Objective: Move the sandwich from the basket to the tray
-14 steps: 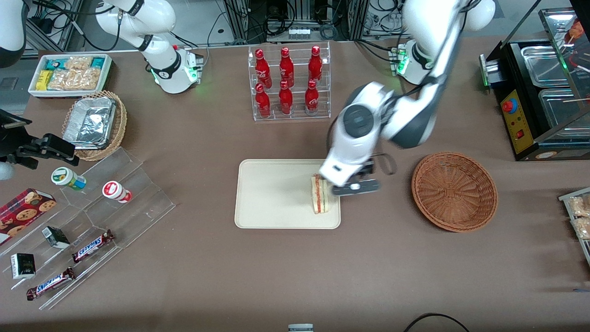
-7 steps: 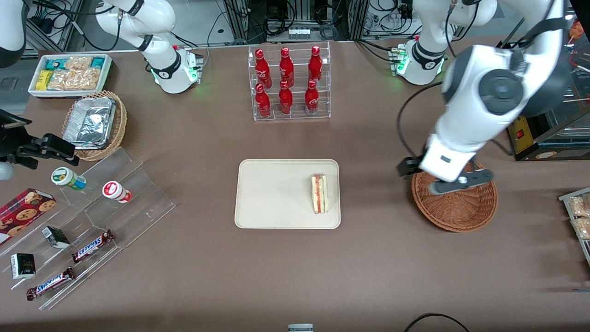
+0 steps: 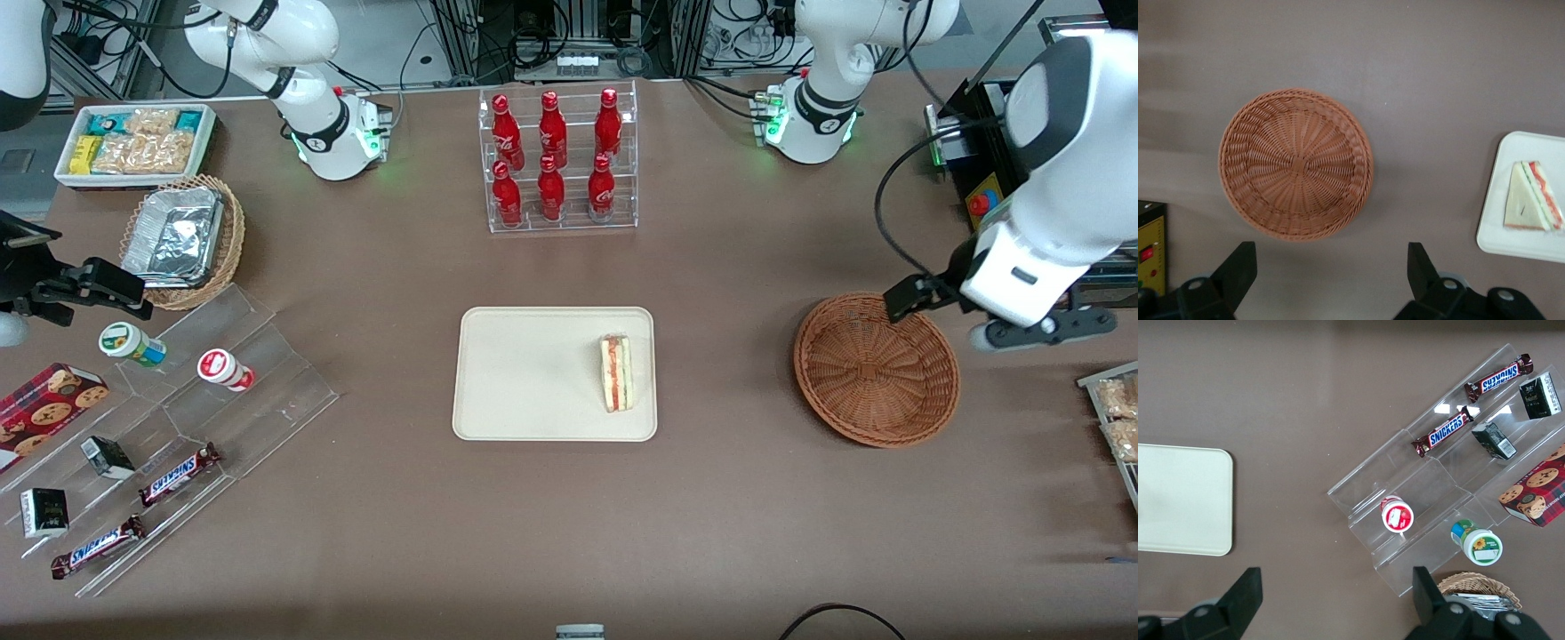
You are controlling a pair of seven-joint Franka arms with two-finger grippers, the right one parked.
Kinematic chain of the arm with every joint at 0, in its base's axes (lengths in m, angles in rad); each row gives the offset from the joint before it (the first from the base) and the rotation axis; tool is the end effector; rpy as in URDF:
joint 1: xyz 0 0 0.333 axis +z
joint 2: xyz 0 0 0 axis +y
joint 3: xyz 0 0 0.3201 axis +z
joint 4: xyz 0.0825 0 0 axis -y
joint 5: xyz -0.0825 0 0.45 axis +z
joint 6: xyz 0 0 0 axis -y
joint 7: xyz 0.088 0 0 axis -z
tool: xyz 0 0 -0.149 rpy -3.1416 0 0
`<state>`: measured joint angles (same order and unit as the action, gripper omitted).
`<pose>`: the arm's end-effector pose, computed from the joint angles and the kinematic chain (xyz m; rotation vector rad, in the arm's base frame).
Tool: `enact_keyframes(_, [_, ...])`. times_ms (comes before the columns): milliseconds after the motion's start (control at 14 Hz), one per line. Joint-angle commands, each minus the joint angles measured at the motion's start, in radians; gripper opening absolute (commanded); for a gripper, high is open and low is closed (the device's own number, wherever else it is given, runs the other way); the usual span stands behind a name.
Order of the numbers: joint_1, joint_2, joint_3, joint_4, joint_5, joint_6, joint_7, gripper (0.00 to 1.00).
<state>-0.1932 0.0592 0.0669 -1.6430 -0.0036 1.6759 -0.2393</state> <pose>0.6370 -0.0822 0.5193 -3.1312 -0.1777 0.0402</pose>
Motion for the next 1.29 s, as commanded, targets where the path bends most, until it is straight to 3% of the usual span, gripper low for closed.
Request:
enact_keyframes(0, [0.062,-0.067,-0.025,-0.014,-0.007,-0.071,0.092,1.0])
enact_keyframes(500, [0.09,-0.098,-0.016,0.103,0.005,-0.203,0.11,1.0])
enact_keyframes(1214, [0.084,-0.096,-0.019,0.101,0.047,-0.289,0.164,1.0])
